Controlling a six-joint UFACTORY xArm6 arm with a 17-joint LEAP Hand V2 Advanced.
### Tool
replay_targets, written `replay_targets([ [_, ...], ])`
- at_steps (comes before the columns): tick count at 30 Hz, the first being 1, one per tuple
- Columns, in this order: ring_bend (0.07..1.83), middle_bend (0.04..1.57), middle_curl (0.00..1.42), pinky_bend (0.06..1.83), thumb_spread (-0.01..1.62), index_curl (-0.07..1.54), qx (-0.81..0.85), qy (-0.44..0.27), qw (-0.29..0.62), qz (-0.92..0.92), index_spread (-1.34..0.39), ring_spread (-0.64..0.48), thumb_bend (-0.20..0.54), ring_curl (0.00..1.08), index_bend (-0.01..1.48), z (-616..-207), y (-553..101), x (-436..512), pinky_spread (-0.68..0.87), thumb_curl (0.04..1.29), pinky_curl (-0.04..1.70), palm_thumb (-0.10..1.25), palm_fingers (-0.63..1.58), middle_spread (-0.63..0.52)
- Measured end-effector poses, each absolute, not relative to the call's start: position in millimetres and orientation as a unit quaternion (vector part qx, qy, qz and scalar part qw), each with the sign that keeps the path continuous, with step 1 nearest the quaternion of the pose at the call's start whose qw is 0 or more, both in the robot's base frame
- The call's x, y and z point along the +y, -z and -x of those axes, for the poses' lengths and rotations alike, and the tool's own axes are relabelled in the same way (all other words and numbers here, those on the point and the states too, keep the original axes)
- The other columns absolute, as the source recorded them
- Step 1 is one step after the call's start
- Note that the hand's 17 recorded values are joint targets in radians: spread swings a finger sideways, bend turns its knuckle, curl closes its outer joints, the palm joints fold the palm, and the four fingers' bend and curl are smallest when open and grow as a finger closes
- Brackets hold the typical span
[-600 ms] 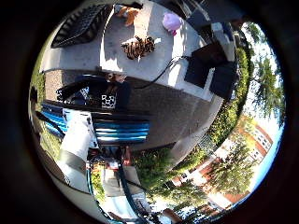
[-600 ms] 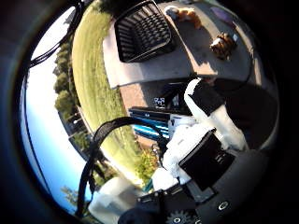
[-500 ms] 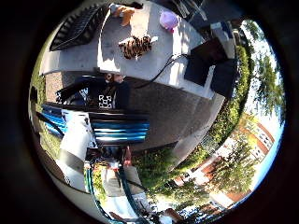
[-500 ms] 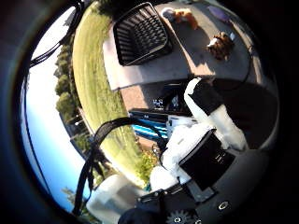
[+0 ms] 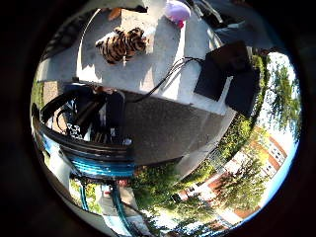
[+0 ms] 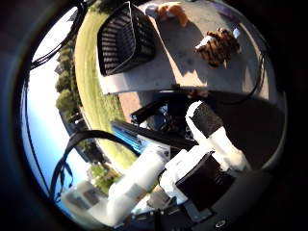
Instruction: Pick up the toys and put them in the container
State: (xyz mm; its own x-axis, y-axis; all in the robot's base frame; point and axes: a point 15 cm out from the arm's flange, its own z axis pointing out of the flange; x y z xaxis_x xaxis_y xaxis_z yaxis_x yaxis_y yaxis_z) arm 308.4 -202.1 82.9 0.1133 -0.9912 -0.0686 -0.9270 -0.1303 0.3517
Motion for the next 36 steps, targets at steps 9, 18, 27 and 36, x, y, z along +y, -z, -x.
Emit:
replay_targets([
  [9, 0.29, 0.16, 0.3, 0.43, 1.13, 0.28, -0.633, 0.128, 0.099, -0.757, -0.23, 0.25, -0.025, 0.34, 0.17, -371.5, 14.1, -213.7, 0.39, 0.37, 0.26, 0.69, 0.03, 0.03],
  [18, 0.29, 0.16, 0.3, 0.38, 1.1, 0.28, -0.598, 0.12, 0.133, -0.781, -0.26, 0.25, -0.025, 0.33, 0.18, -402.3, 80.1, -206.5, 0.39, 0.37, 0.26, 0.72, 0.0, 0.04],
  [27, 0.27, 0.18, 0.31, 0.3, 1.09, 0.32, -0.579, 0.102, 0.22, -0.779, -0.18, 0.23, -0.026, 0.33, 0.23, -389.1, 92.9, -238.8, 0.37, 0.37, 0.24, 0.75, 0.18, 0.02],
  [36, 0.86, 0.62, 0.51, 0.46, 1.07, 0.25, -0.568, 0.116, 0.236, -0.78, -0.34, 0.14, -0.04, 0.5, 0.08, -374.2, 98.4, -248.4, 0.36, 0.37, 0.26, 0.76, 1.13, -0.12],
])
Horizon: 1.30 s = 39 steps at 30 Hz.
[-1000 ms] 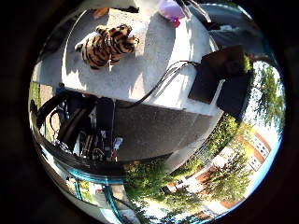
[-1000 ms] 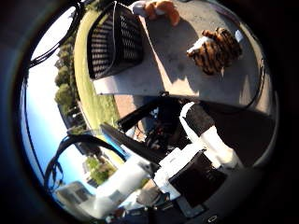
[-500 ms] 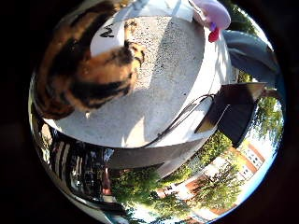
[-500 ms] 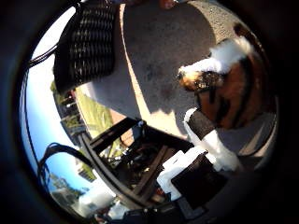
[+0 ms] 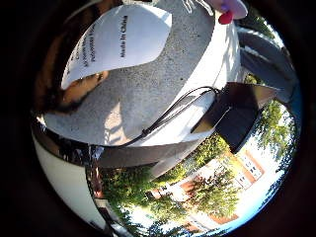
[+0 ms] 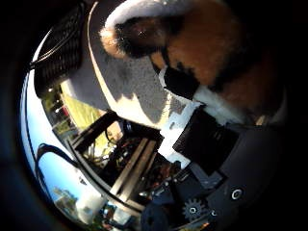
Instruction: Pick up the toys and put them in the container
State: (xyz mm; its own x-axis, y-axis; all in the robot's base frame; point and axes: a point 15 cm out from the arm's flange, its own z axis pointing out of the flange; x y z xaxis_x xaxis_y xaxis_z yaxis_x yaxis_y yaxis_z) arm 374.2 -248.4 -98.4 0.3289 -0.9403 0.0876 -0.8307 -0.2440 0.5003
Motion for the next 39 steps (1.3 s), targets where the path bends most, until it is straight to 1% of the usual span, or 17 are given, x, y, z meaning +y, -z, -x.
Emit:
replay_targets([
  [2, 1.01, 0.75, 0.59, 0.6, 1.07, 0.23, -0.57, 0.127, 0.245, -0.774, -0.4, 0.1, -0.036, 0.59, 0.12, -364.8, 95.2, -254.6, 0.37, 0.37, 0.32, 0.75, 1.12, -0.14],
  [3, 1.04, 0.78, 0.61, 0.63, 1.07, 0.22, -0.571, 0.132, 0.247, -0.771, -0.42, 0.09, -0.033, 0.61, 0.13, -360.8, 90.0, -260.5, 0.37, 0.37, 0.34, 0.75, 1.11, -0.15],
  [5, 1.13, 0.87, 0.68, 0.82, 1.08, 0.2, -0.573, 0.136, 0.246, -0.77, -0.49, 0.05, -0.008, 0.67, 0.17, -355.6, 79.4, -271.7, 0.37, 0.39, 0.42, 0.8, 1.12, -0.18],
  [6, 1.16, 0.93, 0.72, 0.95, 1.08, 0.19, -0.575, 0.138, 0.244, -0.768, -0.54, 0.02, 0.01, 0.7, 0.2, -351.6, 70.6, -277.8, 0.36, 0.42, 0.48, 0.86, 1.13, -0.19],
  [7, 1.18, 0.95, 0.74, 0.98, 1.09, 0.19, -0.577, 0.141, 0.244, -0.767, -0.56, 0.01, 0.016, 0.71, 0.21, -347.6, 62.7, -282.6, 0.36, 0.43, 0.5, 0.88, 1.13, -0.2],
  [9, 1.21, 1.01, 0.79, 1.11, 1.13, 0.19, -0.587, 0.145, 0.243, -0.759, -0.63, -0.02, 0.028, 0.74, 0.26, -341.1, 44.9, -285.5, 0.33, 0.45, 0.57, 0.93, 1.11, -0.21],
  [13, 1.26, 1.07, 0.86, 1.24, 1.19, 0.18, -0.595, 0.149, 0.22, -0.758, -0.75, -0.05, 0.009, 0.78, 0.34, -350.0, 0.2, -271.4, 0.3, 0.48, 0.67, 0.94, 1.05, -0.22],
  [17, 1.3, 1.12, 0.92, 1.3, 1.25, 0.2, -0.593, 0.186, 0.191, -0.76, -0.85, -0.08, -0.005, 0.82, 0.43, -348.6, -51.2, -240.4, 0.26, 0.49, 0.75, 0.95, 0.98, -0.23],
  [20, 1.33, 1.15, 0.97, 1.33, 1.27, 0.21, -0.588, 0.201, 0.155, -0.768, -0.93, -0.09, -0.007, 0.84, 0.49, -354.6, -105.3, -202.8, 0.24, 0.5, 0.81, 0.96, 0.93, -0.24],
  [24, 1.37, 1.18, 1.01, 1.36, 1.29, 0.23, -0.556, 0.204, 0.107, -0.799, -1.01, -0.1, -0.008, 0.86, 0.56, -367.2, -175.5, -127.1, 0.22, 0.51, 0.86, 0.96, 0.88, -0.24],
  [27, 1.4, 1.2, 1.03, 1.37, 1.29, 0.24, -0.522, 0.21, 0.078, -0.823, -1.06, -0.11, -0.01, 0.87, 0.59, -371.7, -206.0, -65.3, 0.21, 0.52, 0.9, 0.97, 0.85, -0.24],
  [31, 1.42, 1.22, 1.05, 1.39, 1.29, 0.26, -0.475, 0.217, 0.045, -0.851, -1.11, -0.11, -0.011, 0.88, 0.62, -376.6, -227.0, 14.1, 0.2, 0.53, 0.93, 0.98, 0.82, -0.24],
  [34, 1.44, 1.24, 1.07, 1.4, 1.28, 0.29, -0.456, 0.208, 0.023, -0.865, -1.15, -0.12, -0.012, 0.88, 0.65, -389.5, -241.7, 73.4, 0.19, 0.54, 0.96, 0.99, 0.8, -0.24],
  [39, 1.46, 1.27, 1.08, 1.41, 1.28, 0.33, -0.459, 0.187, -0.007, -0.868, -1.19, -0.12, -0.014, 0.89, 0.68, -441.7, -227.4, 142.7, 0.18, 0.55, 1.0, 0.98, 0.76, -0.23],
])
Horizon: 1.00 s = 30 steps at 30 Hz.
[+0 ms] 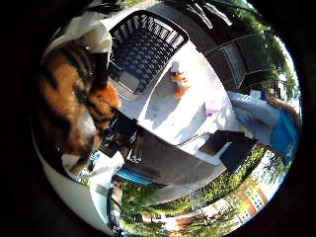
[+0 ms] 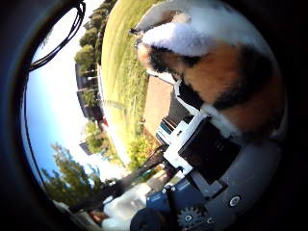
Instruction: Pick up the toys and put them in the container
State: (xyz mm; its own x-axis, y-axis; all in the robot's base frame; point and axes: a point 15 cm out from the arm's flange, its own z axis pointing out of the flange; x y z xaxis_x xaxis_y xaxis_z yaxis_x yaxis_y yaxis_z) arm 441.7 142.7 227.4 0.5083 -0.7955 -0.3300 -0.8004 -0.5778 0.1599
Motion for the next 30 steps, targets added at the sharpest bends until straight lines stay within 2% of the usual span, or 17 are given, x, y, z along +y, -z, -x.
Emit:
replay_targets([
  [8, 1.5, 1.3, 1.09, 1.43, 1.28, 0.44, 0.465, -0.21, -0.033, 0.859, -1.25, -0.13, -0.024, 0.89, 0.69, -488.5, -138.9, 189.8, 0.16, 0.55, 1.05, 0.95, 0.72, -0.22],
  [10, 1.51, 1.3, 1.09, 1.42, 1.31, 0.48, 0.467, -0.217, -0.043, 0.856, -1.26, -0.12, -0.037, 0.89, 0.68, -497.9, -113.6, 197.7, 0.16, 0.53, 1.06, 0.87, 0.67, -0.22],
  [12, 1.45, 1.23, 1.04, 1.31, 1.33, 0.55, 0.472, -0.228, -0.056, 0.849, -1.17, -0.07, -0.041, 0.83, 0.67, -495.6, -89.9, 198.1, 0.18, 0.5, 1.03, 0.8, 0.62, -0.2],
  [13, 1.4, 1.17, 1.01, 1.26, 1.33, 0.58, 0.472, -0.232, -0.059, 0.848, -1.11, -0.04, -0.049, 0.82, 0.68, -493.9, -87.4, 197.6, 0.19, 0.49, 1.03, 0.77, 0.53, -0.18],
  [14, 1.26, 0.92, 0.94, 1.15, 1.32, 0.62, 0.471, -0.235, -0.064, 0.848, -0.92, 0.01, -0.049, 0.81, 0.66, -491.9, -84.6, 195.7, 0.21, 0.47, 1.03, 0.74, 0.01, -0.14],
  [15, 1.1, 0.75, 0.85, 1.06, 1.3, 0.62, 0.47, -0.236, -0.065, 0.848, -0.77, 0.05, -0.048, 0.76, 0.63, -492.2, -82.7, 192.7, 0.24, 0.45, 0.98, 0.72, -0.26, -0.1],
  [16, 0.92, 0.6, 0.76, 0.95, 1.29, 0.59, 0.47, -0.237, -0.065, 0.848, -0.69, 0.09, -0.044, 0.67, 0.58, -492.7, -81.4, 189.7, 0.26, 0.44, 0.89, 0.7, -0.38, -0.07],
  [19, 0.67, 0.38, 0.62, 0.8, 1.25, 0.51, 0.473, -0.24, -0.058, 0.846, -0.58, 0.16, -0.026, 0.51, 0.44, -498.6, -81.0, 171.4, 0.32, 0.43, 0.77, 0.7, -0.29, -0.01],
  [22, 0.53, 0.2, 0.52, 0.7, 1.2, 0.43, 0.477, -0.239, -0.042, 0.845, -0.53, 0.21, -0.018, 0.42, 0.27, -509.2, -86.8, 143.6, 0.38, 0.43, 0.67, 0.74, -0.19, 0.03],
  [26, 0.46, 0.12, 0.43, 0.69, 1.15, 0.37, 0.488, -0.229, -0.019, 0.842, -0.5, 0.25, -0.021, 0.37, 0.16, -522.6, -110.3, 107.3, 0.43, 0.43, 0.62, 0.77, -0.11, 0.04],
  [30, 0.44, 0.12, 0.38, 0.69, 1.13, 0.33, 0.503, -0.224, -0.004, 0.835, -0.48, 0.26, -0.024, 0.35, 0.15, -528.1, -131.7, 73.0, 0.46, 0.43, 0.58, 0.79, -0.08, 0.05],
])
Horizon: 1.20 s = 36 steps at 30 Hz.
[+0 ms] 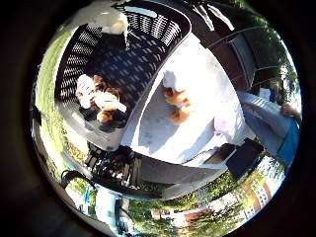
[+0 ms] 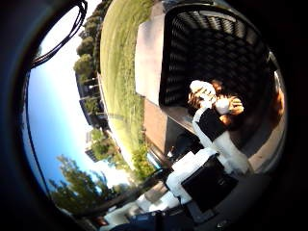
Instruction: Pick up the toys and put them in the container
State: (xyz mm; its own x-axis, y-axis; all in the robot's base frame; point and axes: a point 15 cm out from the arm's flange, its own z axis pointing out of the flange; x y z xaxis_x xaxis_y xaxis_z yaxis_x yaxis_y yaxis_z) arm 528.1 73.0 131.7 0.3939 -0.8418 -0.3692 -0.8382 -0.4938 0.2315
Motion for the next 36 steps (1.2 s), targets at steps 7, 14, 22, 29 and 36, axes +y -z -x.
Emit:
replay_targets([
  [7, 0.45, 0.17, 0.33, 0.67, 1.1, 0.28, -0.55, 0.2, -0.021, -0.811, -0.4, 0.27, -0.03, 0.34, 0.14, -541.4, -149.9, 2.8, 0.49, 0.42, 0.53, 0.78, -0.01, 0.06],
  [14, 0.46, 0.19, 0.34, 0.65, 1.11, 0.26, -0.595, 0.131, -0.027, -0.793, -0.21, 0.28, -0.036, 0.34, 0.16, -578.5, -110.4, -47.1, 0.5, 0.42, 0.48, 0.74, 0.06, 0.09],
  [22, 0.45, 0.18, 0.34, 0.59, 1.11, 0.28, -0.654, 0.097, 0.026, -0.75, -0.05, 0.29, -0.037, 0.32, 0.17, -584.2, -17.7, -90.1, 0.49, 0.4, 0.42, 0.66, 0.16, 0.12],
  [29, 0.44, 0.18, 0.34, 0.56, 1.1, 0.29, -0.681, 0.063, 0.054, -0.727, 0.02, 0.31, -0.038, 0.31, 0.18, -587.1, 46.4, -98.6, 0.49, 0.38, 0.38, 0.6, 0.23, 0.13],
  [36, 0.58, 0.21, 0.34, 0.61, 1.1, 0.29, -0.677, 0.06, 0.09, -0.728, 0.05, 0.35, -0.033, 0.33, 0.19, -575.3, 72.6, -94.2, 0.53, 0.37, 0.35, 0.57, 0.54, 0.11],
])
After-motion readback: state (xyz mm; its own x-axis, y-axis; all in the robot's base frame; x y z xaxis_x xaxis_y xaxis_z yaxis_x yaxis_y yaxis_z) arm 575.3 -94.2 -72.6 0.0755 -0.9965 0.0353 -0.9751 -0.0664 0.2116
